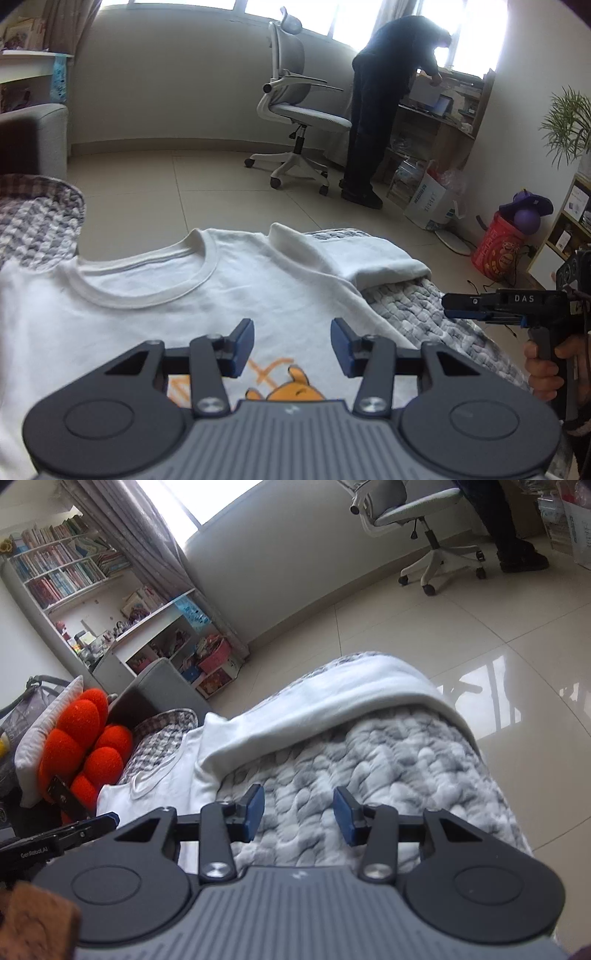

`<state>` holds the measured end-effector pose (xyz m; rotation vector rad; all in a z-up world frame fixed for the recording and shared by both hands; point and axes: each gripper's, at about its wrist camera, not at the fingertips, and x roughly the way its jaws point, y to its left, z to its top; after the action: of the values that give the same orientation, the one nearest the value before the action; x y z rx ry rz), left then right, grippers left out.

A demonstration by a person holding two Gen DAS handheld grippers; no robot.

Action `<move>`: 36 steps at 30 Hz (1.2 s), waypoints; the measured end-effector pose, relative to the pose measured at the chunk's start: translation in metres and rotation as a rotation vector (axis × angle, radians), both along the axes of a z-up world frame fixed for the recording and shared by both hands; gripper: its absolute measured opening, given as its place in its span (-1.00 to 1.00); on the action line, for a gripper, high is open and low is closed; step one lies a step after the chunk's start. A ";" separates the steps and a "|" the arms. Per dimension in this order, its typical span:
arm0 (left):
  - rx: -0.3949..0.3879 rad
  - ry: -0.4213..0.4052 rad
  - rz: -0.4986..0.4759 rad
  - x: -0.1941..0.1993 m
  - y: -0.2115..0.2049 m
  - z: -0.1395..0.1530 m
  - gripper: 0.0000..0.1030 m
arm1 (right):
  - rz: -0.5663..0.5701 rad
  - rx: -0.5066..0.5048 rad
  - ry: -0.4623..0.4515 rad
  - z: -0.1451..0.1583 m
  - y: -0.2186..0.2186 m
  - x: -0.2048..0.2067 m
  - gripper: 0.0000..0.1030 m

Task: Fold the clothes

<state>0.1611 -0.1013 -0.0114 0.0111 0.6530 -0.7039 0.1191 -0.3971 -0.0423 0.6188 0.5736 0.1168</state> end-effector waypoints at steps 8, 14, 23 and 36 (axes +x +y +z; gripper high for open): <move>0.003 0.059 -0.040 0.061 -0.061 -0.026 -0.62 | -0.057 0.184 -0.028 -0.015 -0.039 0.012 -0.13; -0.056 0.081 -0.015 0.085 -0.072 -0.032 -0.62 | -0.096 0.246 -0.034 -0.018 -0.046 0.020 -0.12; -0.129 0.052 0.023 0.078 -0.060 -0.037 -0.61 | -0.234 0.157 -0.094 -0.009 -0.040 0.015 -0.90; -0.123 0.081 0.055 0.089 -0.058 -0.039 -0.60 | -0.359 0.045 0.051 -0.012 -0.034 -0.007 -0.95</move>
<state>0.2503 -0.1590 -0.0504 -0.1491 0.6839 -0.6935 0.1116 -0.4313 -0.0544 0.7606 0.5020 -0.2252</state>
